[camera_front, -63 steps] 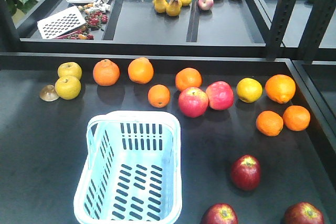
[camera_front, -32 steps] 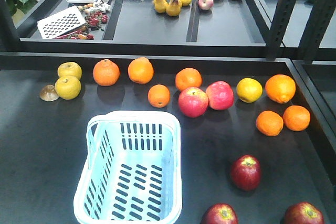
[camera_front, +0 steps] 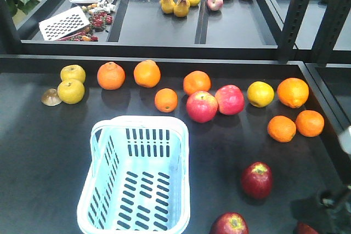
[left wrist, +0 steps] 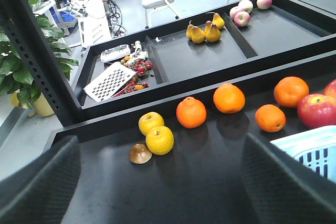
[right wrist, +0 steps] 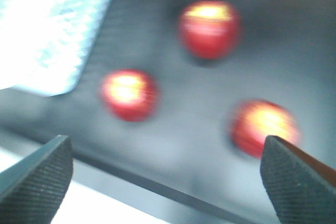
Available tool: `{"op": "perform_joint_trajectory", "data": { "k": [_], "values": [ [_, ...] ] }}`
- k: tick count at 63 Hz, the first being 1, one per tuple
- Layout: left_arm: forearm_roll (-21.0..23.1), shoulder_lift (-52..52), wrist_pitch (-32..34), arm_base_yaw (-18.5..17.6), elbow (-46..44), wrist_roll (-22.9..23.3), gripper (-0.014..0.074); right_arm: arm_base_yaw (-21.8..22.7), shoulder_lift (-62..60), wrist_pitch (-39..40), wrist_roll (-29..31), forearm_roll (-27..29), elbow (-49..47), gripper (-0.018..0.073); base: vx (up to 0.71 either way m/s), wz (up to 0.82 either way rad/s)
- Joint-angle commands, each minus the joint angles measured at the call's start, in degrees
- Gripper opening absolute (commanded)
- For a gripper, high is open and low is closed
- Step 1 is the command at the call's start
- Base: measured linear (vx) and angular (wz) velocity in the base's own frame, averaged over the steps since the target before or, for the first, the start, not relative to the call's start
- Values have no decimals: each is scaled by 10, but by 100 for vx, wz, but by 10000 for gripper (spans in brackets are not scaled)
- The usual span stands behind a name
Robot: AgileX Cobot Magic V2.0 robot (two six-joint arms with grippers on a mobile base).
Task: Pick three apples into basket with both arms
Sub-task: 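Reach the right gripper down over a red apple near the robot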
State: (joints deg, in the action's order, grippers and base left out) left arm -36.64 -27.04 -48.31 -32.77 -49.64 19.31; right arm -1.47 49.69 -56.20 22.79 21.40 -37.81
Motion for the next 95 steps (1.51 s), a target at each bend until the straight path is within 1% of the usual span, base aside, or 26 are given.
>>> {"op": "perform_joint_trajectory", "data": {
  "k": [1,6,12,17,24,33,43,49,68,95],
  "values": [
    [-16,-6,31,-2,-16,7,586,1,42,37,47,53,-19,677,0,0],
    [-16,-6,31,-2,-16,7,586,-17,80,52,64,54,-19,676,0,0],
    [-16,-6,31,-2,-16,7,586,-65,121,75,65,33,-19,674,0,0],
    [-16,-6,31,-2,-16,7,586,-104,156,98,51,5,-19,673,0,0],
    [-16,-6,31,-2,-16,7,586,-150,204,129,20,-19,-19,673,0,0],
    [-16,-6,31,-2,-16,7,586,-209,264,172,-6,-34,-19,673,0,0],
    [-16,-6,31,-2,-16,7,586,-255,327,232,-22,-38,-19,673,0,0],
    [-16,-6,31,-2,-16,7,586,-266,366,258,-36,-38,-19,670,0,0],
    [-16,-6,31,-2,-16,7,586,-266,450,297,-41,-37,-19,662,0,0],
    [-16,-6,31,-2,-16,7,586,-266,467,317,-41,-36,-19,650,0,0]
  ]
}}
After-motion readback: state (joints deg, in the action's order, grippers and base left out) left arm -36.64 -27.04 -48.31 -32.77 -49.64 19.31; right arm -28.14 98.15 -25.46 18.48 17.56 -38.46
